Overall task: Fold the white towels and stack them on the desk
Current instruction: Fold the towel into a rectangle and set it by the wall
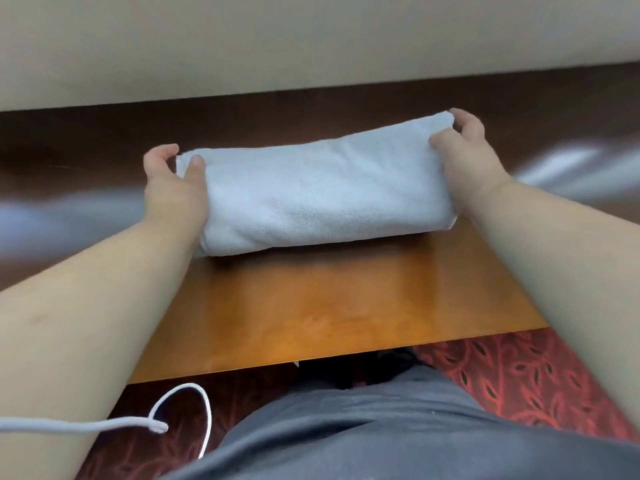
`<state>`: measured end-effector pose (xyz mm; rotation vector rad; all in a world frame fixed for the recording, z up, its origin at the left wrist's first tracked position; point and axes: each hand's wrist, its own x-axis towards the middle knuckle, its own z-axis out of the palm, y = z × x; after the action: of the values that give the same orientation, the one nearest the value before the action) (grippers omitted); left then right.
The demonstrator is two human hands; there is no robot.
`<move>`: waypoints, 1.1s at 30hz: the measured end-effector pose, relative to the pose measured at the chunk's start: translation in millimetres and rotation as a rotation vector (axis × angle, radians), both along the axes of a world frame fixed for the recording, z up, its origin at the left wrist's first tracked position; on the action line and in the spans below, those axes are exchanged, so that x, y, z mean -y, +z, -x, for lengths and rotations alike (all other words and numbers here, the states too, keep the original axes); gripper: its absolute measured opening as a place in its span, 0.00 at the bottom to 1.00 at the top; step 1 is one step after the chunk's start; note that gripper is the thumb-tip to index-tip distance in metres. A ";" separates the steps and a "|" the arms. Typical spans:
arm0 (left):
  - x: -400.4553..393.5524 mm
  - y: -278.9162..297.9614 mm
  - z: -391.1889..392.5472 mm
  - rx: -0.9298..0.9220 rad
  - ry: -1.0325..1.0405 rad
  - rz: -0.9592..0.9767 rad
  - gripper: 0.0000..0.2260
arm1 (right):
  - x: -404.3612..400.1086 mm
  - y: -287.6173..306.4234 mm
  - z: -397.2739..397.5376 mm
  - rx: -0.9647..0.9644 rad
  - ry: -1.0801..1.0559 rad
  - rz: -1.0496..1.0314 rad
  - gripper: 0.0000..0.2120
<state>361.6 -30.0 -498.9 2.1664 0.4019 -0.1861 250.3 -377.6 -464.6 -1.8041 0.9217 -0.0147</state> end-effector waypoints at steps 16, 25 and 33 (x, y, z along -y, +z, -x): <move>-19.6 -4.8 40.0 0.000 -0.208 -0.080 0.30 | -6.4 -49.0 3.3 -0.224 -0.026 0.242 0.17; -3.3 -5.1 -4.0 -0.281 -0.229 -0.349 0.31 | 2.0 -40.7 -18.7 -0.453 -0.035 0.261 0.29; 64.4 34.3 30.4 0.484 -0.997 -0.720 0.23 | -56.3 -15.9 0.6 0.268 0.510 0.922 0.20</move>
<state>331.2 -94.4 -464.6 2.8204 -1.0661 -0.0477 249.8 -321.3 -480.5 -2.7570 0.2181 -0.4046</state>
